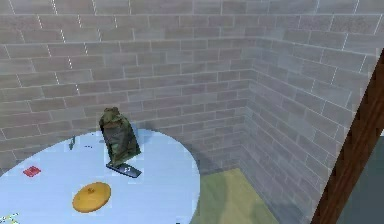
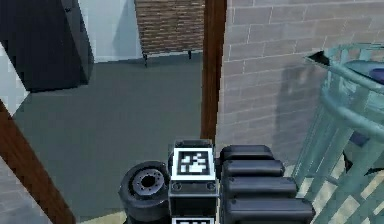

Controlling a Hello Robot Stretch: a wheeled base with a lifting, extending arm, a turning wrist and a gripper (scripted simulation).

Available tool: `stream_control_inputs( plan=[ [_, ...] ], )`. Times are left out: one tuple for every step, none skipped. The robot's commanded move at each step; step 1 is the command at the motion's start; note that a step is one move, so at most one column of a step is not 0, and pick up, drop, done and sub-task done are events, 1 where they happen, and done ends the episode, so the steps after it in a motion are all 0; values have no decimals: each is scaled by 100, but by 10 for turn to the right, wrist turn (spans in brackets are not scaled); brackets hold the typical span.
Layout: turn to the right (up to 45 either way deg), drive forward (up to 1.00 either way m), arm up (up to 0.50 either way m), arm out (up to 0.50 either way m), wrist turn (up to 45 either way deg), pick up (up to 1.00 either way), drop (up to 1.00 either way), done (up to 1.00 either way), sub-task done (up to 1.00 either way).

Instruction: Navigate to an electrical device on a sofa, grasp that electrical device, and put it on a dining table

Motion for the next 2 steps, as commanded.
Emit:
stream_control_inputs(
  plan=[
    [30, 0, 0, 0, 0, 0, 0, 0, 0],
    [-420, 0, 0, 0, 0, 0, 0, 0, 0]
  ],
)
